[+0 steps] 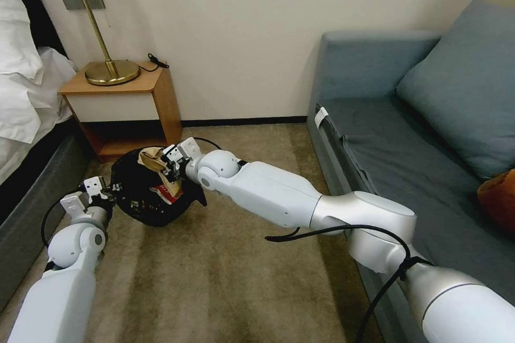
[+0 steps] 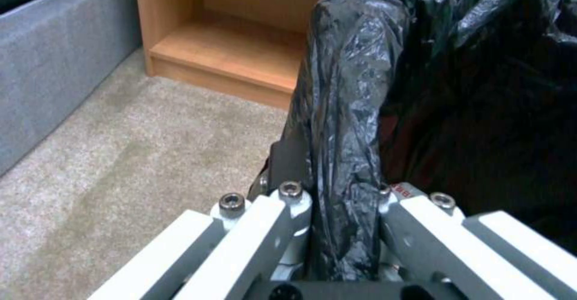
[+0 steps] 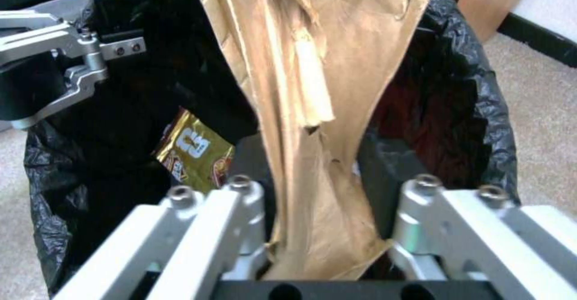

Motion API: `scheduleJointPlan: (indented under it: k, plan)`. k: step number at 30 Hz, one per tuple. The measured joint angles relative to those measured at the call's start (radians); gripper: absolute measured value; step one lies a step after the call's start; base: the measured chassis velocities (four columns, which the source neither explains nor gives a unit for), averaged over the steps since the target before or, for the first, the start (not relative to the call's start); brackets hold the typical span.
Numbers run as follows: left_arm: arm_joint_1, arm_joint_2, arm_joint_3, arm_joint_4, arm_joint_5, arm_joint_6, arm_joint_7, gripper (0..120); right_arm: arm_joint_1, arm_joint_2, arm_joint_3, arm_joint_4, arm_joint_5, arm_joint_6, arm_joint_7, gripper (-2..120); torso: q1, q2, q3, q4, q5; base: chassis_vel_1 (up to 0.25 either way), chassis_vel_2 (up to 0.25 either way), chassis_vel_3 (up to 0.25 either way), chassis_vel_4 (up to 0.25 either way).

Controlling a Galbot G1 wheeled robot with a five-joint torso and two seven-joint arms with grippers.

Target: Pick up the trash bin, then pick up the garbage on the floor and place it into the trash bin.

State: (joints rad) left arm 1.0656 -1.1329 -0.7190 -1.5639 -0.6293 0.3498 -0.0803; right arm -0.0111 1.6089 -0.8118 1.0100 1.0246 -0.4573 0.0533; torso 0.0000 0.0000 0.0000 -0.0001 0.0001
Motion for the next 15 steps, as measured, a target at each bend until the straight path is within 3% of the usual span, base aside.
scheduleJointPlan:
  k: [2, 7, 15]
  plan:
    - [0.001, 0.000, -0.001, 0.000, 0.000, 0.000, -0.001, 3, 0.000, 0.000, 0.000, 0.001, -0.002, 0.000, 0.000, 37, 0.000, 0.000, 0.000, 0.0000, 0.0000, 0.000, 0.000, 0.000, 0.000]
    - [0.003, -0.003, -0.006, -0.001, 0.004, 0.002, -0.009, 3, 0.000, 0.000, 0.004, 0.015, -0.014, 0.001, -0.004, 61, 0.000, 0.000, 0.000, 0.0001, 0.0000, 0.000, 0.000, 0.000, 0.000]
    - [0.000, -0.011, -0.007, 0.006, 0.010, 0.004, -0.023, 3, -0.005, -0.001, 0.015, 0.036, -0.019, 0.009, 0.000, 85, 0.000, 0.000, 0.000, 0.0002, -0.0001, 0.000, 0.000, 0.000, 0.000]
